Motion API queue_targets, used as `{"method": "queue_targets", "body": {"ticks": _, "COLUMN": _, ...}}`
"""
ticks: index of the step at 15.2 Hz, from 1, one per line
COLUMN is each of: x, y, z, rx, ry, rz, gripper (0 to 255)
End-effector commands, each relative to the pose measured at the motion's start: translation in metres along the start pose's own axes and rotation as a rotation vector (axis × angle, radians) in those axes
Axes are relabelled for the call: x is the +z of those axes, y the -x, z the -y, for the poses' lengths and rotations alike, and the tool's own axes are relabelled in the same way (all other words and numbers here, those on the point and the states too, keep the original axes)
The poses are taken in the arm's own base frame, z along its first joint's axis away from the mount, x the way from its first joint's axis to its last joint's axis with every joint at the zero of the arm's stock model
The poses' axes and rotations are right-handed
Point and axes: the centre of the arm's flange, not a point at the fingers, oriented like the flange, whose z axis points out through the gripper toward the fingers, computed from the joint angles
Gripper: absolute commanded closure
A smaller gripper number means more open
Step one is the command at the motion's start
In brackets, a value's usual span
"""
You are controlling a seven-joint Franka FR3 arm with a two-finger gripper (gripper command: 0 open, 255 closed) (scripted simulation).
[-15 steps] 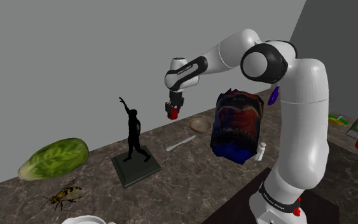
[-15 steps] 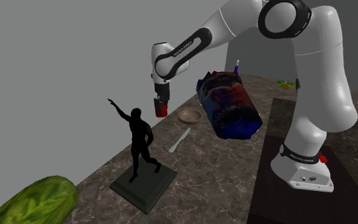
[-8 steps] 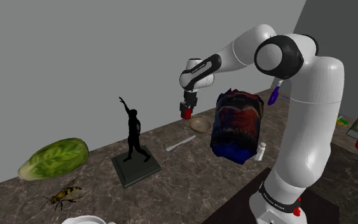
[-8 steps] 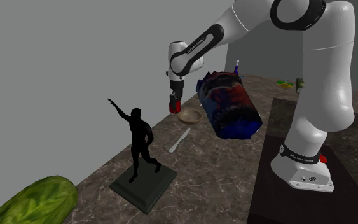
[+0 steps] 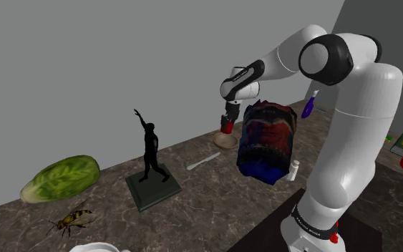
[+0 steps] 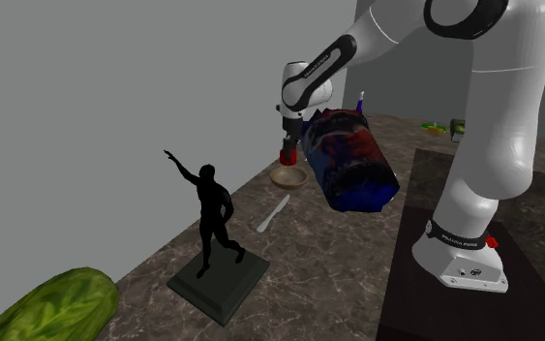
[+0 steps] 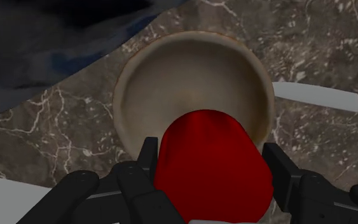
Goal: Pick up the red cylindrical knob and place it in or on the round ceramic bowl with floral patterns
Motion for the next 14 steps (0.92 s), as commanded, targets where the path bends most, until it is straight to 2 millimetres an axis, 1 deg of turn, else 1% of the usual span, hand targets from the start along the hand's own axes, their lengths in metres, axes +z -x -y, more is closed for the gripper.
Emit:
{"method": "queue_targets", "body": {"ticks": 1, "x": 0.003, "y": 0.007, "z": -0.006, "rx": -0.001, "ry": -0.001, "rz": 0.0, "gripper": 255}}
{"method": "queue_targets", "body": {"ticks": 13, "x": 0.068, "y": 0.007, "z": -0.007, "rx": -0.001, "ry": -0.001, "rz": 0.0, "gripper": 255}}
{"method": "queue_targets", "body": {"ticks": 14, "x": 0.068, "y": 0.007, "z": -0.007, "rx": -0.001, "ry": -0.001, "rz": 0.0, "gripper": 255}}
